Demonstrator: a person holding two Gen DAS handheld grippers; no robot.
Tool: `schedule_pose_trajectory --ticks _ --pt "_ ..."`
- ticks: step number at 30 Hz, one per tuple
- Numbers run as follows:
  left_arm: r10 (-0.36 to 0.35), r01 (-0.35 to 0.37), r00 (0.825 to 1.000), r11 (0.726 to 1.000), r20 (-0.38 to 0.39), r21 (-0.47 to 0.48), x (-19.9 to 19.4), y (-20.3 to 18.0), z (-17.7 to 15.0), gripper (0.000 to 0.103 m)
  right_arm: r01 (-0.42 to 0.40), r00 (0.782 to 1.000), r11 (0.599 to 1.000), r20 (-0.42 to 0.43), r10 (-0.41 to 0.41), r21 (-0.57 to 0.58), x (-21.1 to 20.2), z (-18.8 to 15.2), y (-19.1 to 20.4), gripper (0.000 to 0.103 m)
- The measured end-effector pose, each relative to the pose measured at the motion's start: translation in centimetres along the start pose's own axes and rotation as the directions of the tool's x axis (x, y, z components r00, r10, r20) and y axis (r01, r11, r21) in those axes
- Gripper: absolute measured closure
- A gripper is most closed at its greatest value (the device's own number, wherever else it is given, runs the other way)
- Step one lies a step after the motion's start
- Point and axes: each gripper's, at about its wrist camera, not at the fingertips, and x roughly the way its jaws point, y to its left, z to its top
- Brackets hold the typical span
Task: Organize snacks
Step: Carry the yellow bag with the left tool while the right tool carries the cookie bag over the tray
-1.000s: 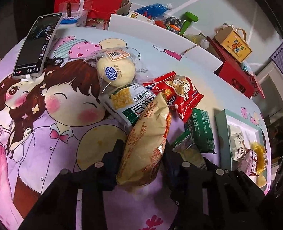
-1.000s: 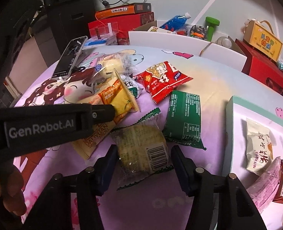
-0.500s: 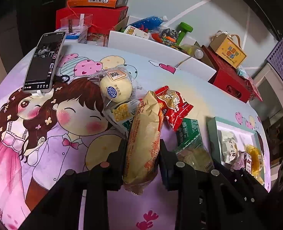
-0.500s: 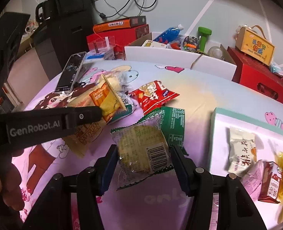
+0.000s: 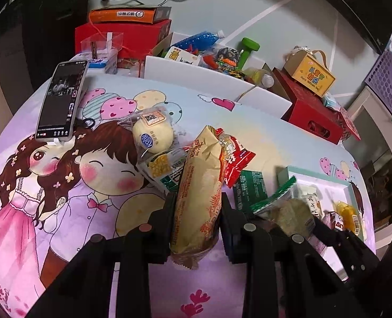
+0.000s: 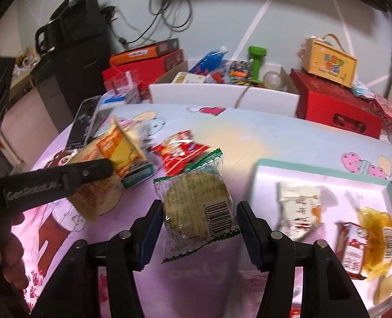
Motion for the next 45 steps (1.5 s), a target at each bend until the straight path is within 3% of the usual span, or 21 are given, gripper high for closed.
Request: schedule_pose_trajectory --ticks 10,22,27,34,45 --pt "-0.038 0.037 0.999 0.998 0.025 0.054 -0.7 -3.7 0.4 0.071 0.106 0.993 0.981 0.029 -0.113 0.161 -2.2 0.7 -7.6 0.043" --pt "-0.139 0.141 0.990 0.965 -0.025 0.222 0.5 -12.6 -0.7 0.071 0.220 0.967 0.900 0.040 -0.253 0.376 -6.2 -0.5 -17.8 0.043" --pt "-0.149 0.156 0.988 0.945 -0.047 0.286 1.4 -15.6 -1.4 0.071 0.238 0.960 0.885 0.044 -0.278 0.399 -6.5 -0.5 -19.6 0.043" --pt "-0.148 0.169 0.985 0.928 -0.088 0.333 3.2 -17.9 -2.0 0.071 0.234 0.965 0.883 0.009 -0.260 0.407 -4.8 -0.8 -20.6 0.043" --pt "-0.122 0.156 0.986 0.915 -0.115 0.372 6.0 -20.3 -2.0 0.071 0.226 0.971 0.886 -0.018 -0.239 0.405 -3.1 -0.9 -20.8 0.043"
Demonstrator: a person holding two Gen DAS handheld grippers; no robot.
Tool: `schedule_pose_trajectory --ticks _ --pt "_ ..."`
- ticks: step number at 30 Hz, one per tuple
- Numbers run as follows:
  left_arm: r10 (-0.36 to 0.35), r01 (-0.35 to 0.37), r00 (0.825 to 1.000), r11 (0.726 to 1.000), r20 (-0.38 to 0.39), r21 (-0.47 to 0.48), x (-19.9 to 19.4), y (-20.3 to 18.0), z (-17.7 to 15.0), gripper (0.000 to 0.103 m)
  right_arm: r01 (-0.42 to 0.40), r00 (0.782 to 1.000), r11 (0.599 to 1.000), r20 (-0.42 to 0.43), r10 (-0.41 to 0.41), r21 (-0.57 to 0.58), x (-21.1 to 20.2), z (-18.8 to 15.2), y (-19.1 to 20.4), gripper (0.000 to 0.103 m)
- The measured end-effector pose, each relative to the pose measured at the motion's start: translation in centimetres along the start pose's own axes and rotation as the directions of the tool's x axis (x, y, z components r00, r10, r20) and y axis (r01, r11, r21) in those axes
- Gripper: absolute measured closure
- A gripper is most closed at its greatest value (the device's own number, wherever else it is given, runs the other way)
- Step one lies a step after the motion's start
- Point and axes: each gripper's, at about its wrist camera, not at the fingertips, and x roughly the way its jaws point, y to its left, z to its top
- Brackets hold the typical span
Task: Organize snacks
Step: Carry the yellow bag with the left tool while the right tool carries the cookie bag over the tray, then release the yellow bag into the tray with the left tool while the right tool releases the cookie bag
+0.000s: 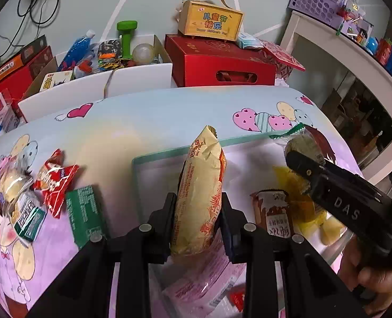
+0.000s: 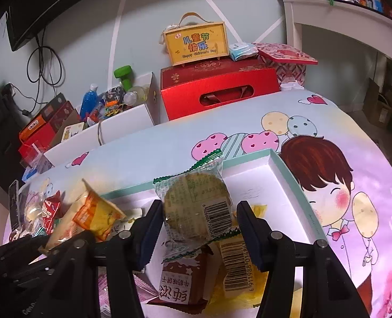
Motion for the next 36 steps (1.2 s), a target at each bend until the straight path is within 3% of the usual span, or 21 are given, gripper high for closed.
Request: schedule_pose_trajectory --ticks 17,19,21,36 --pt "-0.004 0.003 1.000 0.999 -0.021 -0.037 1.1 0.6 -0.1 0.071 -0.006 0.999 0.998 -0.039 0.004 -0.065 1.1 -0.7 2.3 0.042" --pt "-0.003 0.002 1.000 0.999 -0.019 -0.039 0.9 0.7 0.0 0.066 -0.002 0.999 0.998 -0.047 -0.001 -0.067 1.3 -0.7 2.4 0.041" --pt "-0.008 0.007 1.000 0.999 -0.016 -0.046 0.7 0.8 0.1 0.052 0.002 0.999 0.998 -0.053 -0.006 -0.067 1.4 -0.8 2.4 0.041" --pt "0.030 -0.028 0.999 0.997 0.018 -0.069 -1.7 1.8 0.7 0.039 0.022 0.999 0.996 -0.039 -0.025 -0.082 0.0 -0.2 3.0 0.040"
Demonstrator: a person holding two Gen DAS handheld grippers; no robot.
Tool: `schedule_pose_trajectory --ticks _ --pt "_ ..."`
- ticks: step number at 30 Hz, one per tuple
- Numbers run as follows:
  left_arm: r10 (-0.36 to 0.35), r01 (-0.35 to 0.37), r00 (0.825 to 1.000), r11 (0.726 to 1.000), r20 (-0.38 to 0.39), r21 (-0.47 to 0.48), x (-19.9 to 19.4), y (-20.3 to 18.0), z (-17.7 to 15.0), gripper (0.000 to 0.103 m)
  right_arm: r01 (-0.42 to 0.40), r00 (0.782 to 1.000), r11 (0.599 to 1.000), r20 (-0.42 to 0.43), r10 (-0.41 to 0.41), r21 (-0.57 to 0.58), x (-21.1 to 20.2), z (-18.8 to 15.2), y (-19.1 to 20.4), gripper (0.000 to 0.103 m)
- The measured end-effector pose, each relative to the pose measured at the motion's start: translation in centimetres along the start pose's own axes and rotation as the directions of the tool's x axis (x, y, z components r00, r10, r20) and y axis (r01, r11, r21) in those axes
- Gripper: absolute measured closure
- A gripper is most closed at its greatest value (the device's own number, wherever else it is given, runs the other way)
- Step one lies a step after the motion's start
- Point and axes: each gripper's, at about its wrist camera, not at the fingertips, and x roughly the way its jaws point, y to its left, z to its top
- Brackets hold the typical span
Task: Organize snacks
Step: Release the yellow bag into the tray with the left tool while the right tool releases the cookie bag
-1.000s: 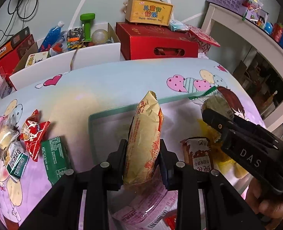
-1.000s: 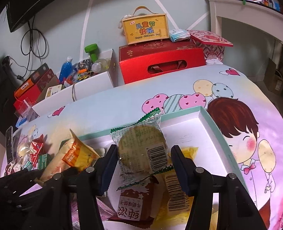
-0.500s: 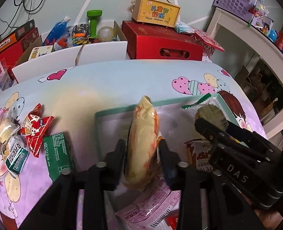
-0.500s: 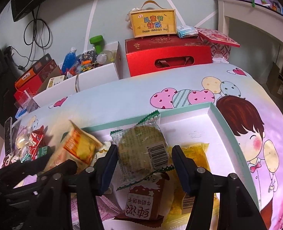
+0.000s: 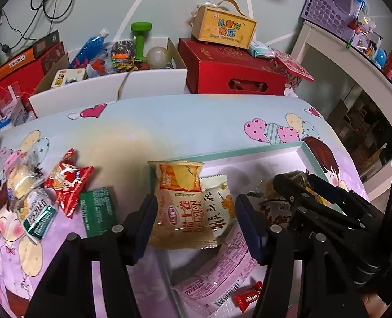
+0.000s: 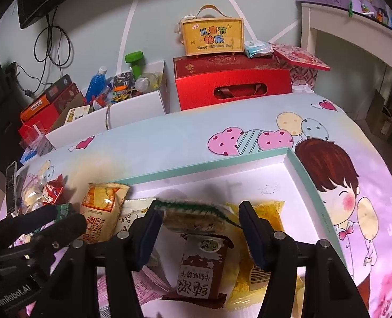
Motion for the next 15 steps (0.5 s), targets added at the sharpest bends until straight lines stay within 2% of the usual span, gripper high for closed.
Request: schedule_pose_trajectory --ticks 8,12,15 --pt "0.042 -0.042 0.999 0.999 0.004 -0.010 -0.8 0.7 0.2 0.033 0.025 0.999 1.000 -0.019 -0.025 -0.002 -0.2 0.0 -0.1 0.037" --pt "0.066 -0.066 0.998 0.998 -0.008 -0.018 -0.7 0.9 0.1 0.026 0.037 0.999 0.999 -0.025 -0.037 -0.004 -0.1 -0.1 -0.2 0.027" --pt "0.081 -0.081 0.997 0.996 -0.012 -0.033 -0.5 1.3 0.0 0.025 0.042 0.999 0.999 -0.025 -0.042 -0.004 -0.1 0.0 -0.2 0.027"
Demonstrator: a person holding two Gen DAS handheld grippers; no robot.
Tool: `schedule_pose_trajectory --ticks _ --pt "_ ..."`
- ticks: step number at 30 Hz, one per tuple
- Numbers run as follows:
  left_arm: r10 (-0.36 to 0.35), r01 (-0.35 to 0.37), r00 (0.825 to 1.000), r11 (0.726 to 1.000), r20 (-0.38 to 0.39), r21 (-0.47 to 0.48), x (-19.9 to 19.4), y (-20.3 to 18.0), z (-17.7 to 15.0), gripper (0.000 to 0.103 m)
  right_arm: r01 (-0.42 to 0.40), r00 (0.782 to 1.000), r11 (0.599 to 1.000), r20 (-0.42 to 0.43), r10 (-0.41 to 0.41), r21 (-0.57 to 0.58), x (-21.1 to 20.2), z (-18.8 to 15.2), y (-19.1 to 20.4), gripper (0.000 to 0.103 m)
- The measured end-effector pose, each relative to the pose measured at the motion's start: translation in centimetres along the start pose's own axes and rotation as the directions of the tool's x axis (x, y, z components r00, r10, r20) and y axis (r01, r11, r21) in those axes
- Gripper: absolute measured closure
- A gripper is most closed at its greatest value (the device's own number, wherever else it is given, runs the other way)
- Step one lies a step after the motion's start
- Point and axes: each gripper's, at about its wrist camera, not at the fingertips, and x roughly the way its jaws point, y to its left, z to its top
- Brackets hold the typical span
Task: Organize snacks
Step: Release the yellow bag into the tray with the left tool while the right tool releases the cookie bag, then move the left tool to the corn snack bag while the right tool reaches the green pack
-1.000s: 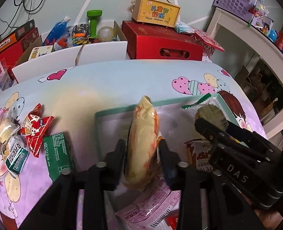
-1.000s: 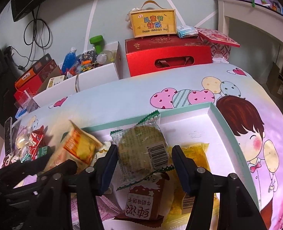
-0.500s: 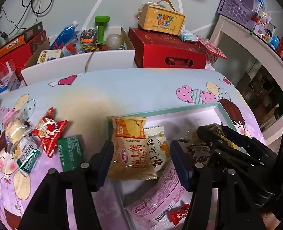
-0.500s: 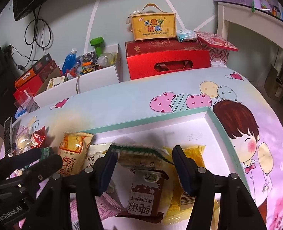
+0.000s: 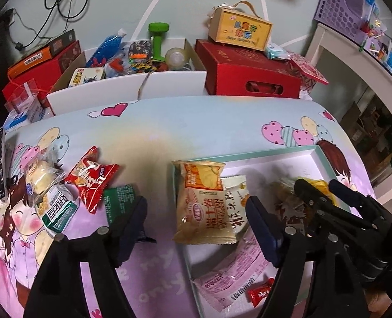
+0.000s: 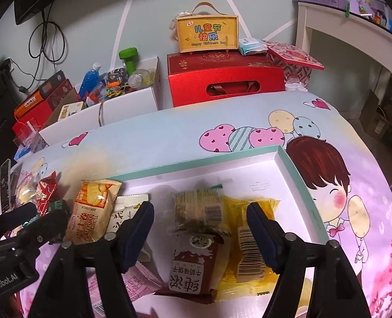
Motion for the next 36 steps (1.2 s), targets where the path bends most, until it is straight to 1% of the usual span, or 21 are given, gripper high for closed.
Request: schedule_pose_trajectory --ticks 2,4,6,10,11,12,17,18,19,20,32,36 --pt "0.008 -0.008 1.000 1.000 0.000 -0.010 0.1 0.3 0.0 0.024 0.003 1.000 1.000 -0.004 -0.003 0.002 0.1 0.0 0.0 0.026" --pt "0.018 -0.018 1.000 1.000 0.002 -0.018 0.1 0.6 0.0 0.020 0.008 1.000 1.000 -0.007 -0.008 0.002 0.2 0.0 0.0 0.019" --pt "0.027 -0.027 1.000 0.999 0.004 -0.022 0.2 0.8 -0.1 0.016 0.011 1.000 1.000 -0.007 -0.011 0.002 0.3 -0.1 -0.1 0.016" --pt "0.048 -0.048 0.999 0.998 0.003 -0.026 0.5 1.2 -0.2 0.013 0.021 1.000 1.000 -0.014 -0.021 0.004 0.5 -0.1 -0.1 0.016" --pt "0.054 -0.054 0.999 0.998 0.003 -0.029 0.5 1.3 -0.2 0.012 0.024 1.000 1.000 -0.018 -0.024 0.004 0.6 -0.1 -0.2 0.016" --pt "0.059 -0.058 0.998 0.998 0.003 -0.032 0.6 1.4 -0.2 0.007 0.029 0.999 1.000 -0.024 -0.028 0.006 0.7 -0.2 -0.2 0.016" --pt "0.074 -0.074 0.997 0.996 0.003 -0.049 0.8 1.9 -0.3 0.007 0.036 0.999 0.999 -0.035 -0.035 0.014 1.0 -0.3 -0.5 0.015" --pt "0.077 -0.077 0.997 0.996 0.003 -0.052 0.8 2.0 -0.3 0.007 0.035 0.999 0.999 -0.037 -0.035 0.014 1.1 -0.3 -0.5 0.012" --pt "0.079 -0.079 0.997 0.995 0.002 -0.055 0.8 2.1 -0.3 0.007 0.035 0.999 0.999 -0.038 -0.035 0.014 1.1 -0.3 -0.5 0.003" --pt "0.081 -0.081 0.997 0.995 0.001 -0.057 0.8 2.1 -0.3 0.007 0.036 0.999 0.999 -0.038 -0.036 0.015 1.1 -0.4 -0.5 0.000" --pt "0.078 -0.078 0.997 0.995 0.001 -0.061 0.8 2.1 -0.3 0.007 0.042 0.999 0.999 -0.033 -0.041 0.028 0.9 -0.3 -0.8 0.000" --pt "0.073 -0.073 0.997 0.996 0.002 -0.057 0.4 2.1 -0.3 0.007 0.032 0.999 0.999 -0.013 -0.031 0.041 0.2 -0.1 -0.8 0.000"
